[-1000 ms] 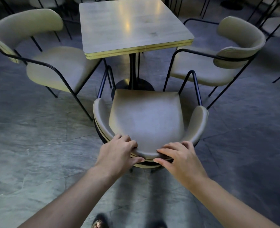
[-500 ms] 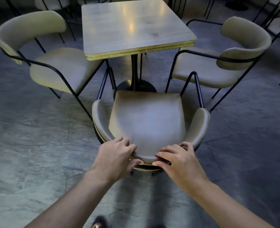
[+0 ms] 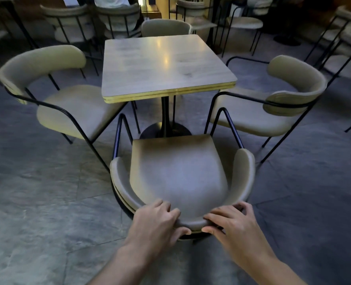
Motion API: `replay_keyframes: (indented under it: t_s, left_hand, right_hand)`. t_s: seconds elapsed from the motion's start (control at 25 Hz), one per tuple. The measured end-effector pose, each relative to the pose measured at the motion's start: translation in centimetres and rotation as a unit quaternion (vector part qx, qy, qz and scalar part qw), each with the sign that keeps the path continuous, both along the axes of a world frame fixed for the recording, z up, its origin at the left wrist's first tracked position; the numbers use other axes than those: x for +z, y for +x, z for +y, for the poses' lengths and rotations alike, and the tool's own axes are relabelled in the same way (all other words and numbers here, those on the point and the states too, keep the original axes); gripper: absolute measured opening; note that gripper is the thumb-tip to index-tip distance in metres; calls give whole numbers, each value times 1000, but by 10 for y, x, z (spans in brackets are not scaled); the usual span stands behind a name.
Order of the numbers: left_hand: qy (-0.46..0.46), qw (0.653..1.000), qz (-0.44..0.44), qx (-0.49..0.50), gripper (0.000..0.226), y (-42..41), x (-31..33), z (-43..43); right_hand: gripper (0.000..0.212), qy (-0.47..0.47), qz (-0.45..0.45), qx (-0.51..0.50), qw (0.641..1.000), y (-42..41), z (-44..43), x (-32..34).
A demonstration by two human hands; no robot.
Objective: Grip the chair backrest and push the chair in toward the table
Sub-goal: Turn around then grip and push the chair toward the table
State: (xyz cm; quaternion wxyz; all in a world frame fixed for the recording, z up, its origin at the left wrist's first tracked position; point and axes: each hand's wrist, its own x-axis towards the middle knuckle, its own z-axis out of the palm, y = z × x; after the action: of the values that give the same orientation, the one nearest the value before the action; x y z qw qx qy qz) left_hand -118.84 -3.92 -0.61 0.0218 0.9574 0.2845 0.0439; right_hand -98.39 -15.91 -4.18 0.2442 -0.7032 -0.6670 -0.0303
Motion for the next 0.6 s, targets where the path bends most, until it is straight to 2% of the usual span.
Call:
replay_keyframes:
  t_s: [0.6]
  left_hand:
    - [-14,998,3,65,48,50,-3,17]
  right_hand:
    - [33,-5,-44,27,999,51,29,11]
